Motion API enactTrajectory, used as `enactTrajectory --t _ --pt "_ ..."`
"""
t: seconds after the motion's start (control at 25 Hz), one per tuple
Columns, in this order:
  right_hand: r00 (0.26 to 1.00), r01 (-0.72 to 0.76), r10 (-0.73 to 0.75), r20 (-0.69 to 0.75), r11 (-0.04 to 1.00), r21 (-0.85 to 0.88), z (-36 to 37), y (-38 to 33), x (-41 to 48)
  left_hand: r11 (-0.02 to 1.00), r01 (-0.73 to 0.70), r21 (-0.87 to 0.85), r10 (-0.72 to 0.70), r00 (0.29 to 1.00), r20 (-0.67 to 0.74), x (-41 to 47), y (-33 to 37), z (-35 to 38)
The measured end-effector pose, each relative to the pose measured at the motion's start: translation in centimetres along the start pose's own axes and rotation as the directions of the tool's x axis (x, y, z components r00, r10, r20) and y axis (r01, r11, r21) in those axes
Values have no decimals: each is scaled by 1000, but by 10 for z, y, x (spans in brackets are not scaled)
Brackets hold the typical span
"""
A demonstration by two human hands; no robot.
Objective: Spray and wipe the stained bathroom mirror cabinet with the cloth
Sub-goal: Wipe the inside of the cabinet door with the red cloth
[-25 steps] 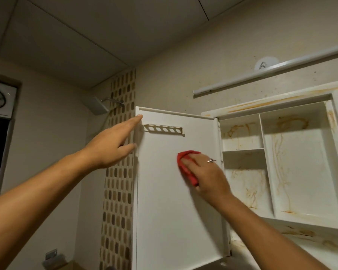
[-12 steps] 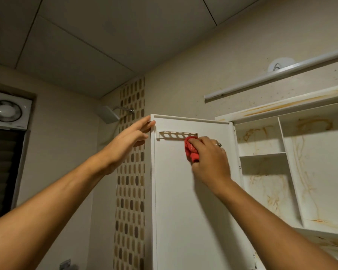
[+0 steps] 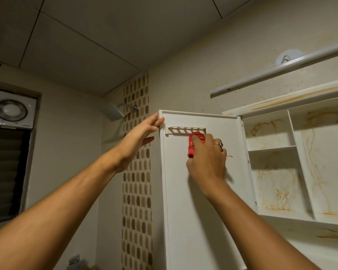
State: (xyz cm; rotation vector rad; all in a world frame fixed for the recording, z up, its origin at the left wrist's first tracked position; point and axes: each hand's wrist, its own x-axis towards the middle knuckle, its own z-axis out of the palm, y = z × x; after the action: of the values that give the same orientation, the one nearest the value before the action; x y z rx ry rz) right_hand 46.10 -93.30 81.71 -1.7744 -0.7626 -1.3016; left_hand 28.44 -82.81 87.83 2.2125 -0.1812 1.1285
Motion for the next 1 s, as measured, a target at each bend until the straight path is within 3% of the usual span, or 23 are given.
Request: enactTrajectory --t 0.12,0.24,0.4,0.6,0.72,0.88,1.0 --pt "983 180 -181 2 981 77 3 -33 -10 1000 -2 -6 2 1000 -17 -1 -1 3" --pt "936 344 -351 26 926 154 -3 -22 -5 999 -6 -43 4 1000 -30 0 -2 0" --pt "954 294 -300 19 944 153 -1 -39 -1 999 -9 -54 7 1000 -28 1 -7 1" --pt "905 395 -416 95 901 179 -1 -6 -47 999 -5 -50 4 1000 -19 0 -5 0" --pt "842 521 -529 107 848 99 -8 2 -39 1000 -5 -30 5 1000 -19 -1 1 2" --pt "861 504 -502 76 864 -10 -17 -19 14 1000 -3 -21 3 1000 -21 -1 2 4" --pt "850 517 -512 121 856 -14 -7 -12 -6 999 -9 -45 7 999 -33 -4 0 6"
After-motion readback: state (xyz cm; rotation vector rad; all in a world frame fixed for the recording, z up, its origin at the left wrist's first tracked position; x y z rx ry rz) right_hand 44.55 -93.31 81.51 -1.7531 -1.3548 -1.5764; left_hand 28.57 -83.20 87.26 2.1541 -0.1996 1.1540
